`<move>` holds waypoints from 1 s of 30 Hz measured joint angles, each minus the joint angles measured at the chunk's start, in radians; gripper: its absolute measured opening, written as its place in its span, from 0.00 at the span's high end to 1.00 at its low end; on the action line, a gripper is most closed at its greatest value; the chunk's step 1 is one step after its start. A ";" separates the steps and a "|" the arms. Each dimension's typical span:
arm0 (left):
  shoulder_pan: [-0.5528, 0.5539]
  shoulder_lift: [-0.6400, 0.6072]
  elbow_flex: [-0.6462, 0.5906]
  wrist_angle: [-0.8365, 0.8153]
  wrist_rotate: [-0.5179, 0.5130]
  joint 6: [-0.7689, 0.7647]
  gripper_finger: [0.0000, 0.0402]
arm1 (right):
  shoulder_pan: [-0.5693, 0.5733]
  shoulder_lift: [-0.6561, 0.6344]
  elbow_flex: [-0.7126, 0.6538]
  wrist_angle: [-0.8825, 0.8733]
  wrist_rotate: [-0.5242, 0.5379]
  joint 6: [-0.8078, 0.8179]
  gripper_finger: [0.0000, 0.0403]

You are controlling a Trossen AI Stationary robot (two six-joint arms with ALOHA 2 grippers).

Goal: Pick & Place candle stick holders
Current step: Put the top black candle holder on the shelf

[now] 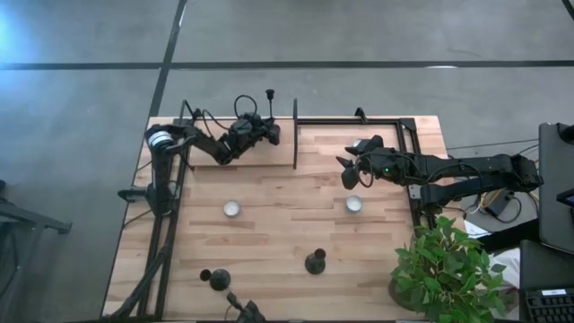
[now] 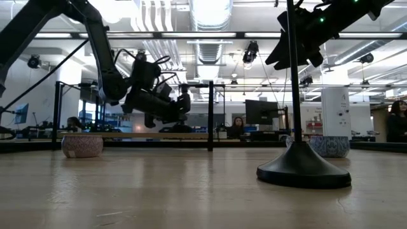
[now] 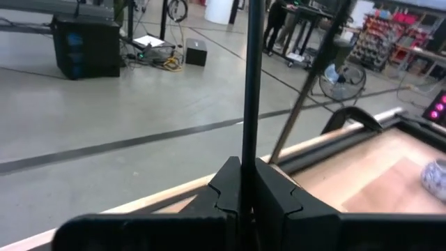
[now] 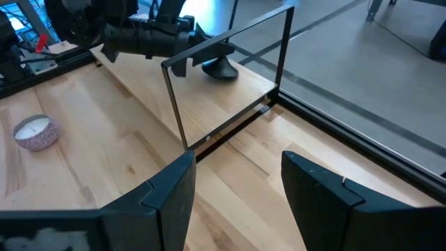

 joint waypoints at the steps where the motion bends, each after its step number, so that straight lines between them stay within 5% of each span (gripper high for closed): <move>1: -0.002 -0.005 -0.002 -0.009 0.002 0.002 0.95 | 0.000 0.000 0.000 0.000 0.003 0.000 0.50; 30: -0.016 -0.075 -0.031 -0.140 0.009 0.161 0.95 | 0.000 -0.001 0.000 0.001 0.025 -0.022 0.50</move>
